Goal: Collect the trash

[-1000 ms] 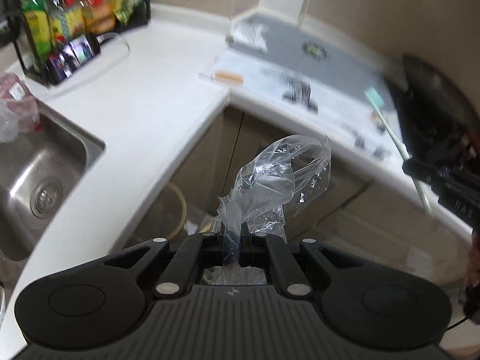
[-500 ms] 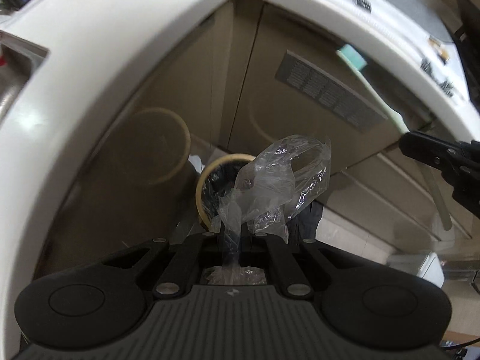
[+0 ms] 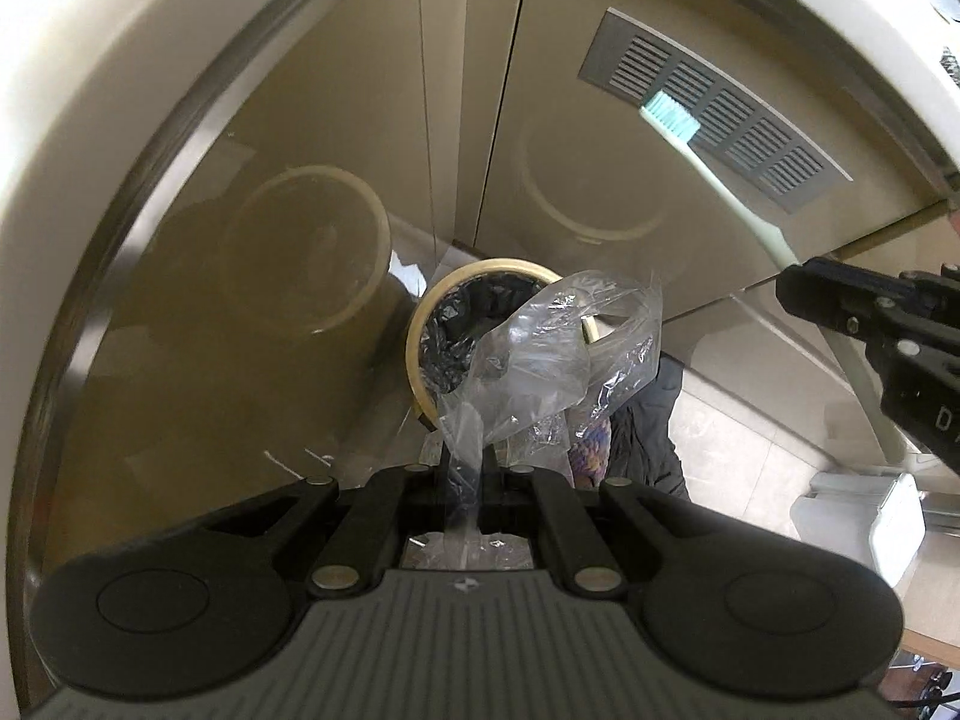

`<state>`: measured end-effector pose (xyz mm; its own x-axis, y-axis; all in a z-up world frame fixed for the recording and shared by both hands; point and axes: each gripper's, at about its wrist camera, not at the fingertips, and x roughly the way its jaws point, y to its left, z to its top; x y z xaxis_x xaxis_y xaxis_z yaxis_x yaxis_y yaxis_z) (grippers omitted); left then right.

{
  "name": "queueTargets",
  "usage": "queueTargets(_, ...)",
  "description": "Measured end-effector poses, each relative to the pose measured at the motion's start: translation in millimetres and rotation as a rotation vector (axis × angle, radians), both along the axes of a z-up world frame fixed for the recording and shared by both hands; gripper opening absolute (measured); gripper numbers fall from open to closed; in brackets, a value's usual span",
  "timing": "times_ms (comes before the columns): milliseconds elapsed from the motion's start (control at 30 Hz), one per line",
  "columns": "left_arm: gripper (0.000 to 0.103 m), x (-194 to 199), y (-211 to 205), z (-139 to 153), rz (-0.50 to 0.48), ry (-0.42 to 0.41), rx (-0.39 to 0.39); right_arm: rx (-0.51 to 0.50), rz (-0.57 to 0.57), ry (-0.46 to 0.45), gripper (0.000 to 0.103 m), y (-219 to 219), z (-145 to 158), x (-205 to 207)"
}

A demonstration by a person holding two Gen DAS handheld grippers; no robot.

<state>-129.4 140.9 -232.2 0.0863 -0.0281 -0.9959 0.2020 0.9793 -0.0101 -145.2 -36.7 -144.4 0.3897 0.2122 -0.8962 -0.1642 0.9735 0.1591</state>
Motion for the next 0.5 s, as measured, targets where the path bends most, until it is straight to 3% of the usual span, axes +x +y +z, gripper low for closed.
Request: queueTargets(500, 0.003, 20, -14, -58, -0.005, 0.081, 0.048, -0.011, 0.028, 0.095, 0.013, 7, -54, 15)
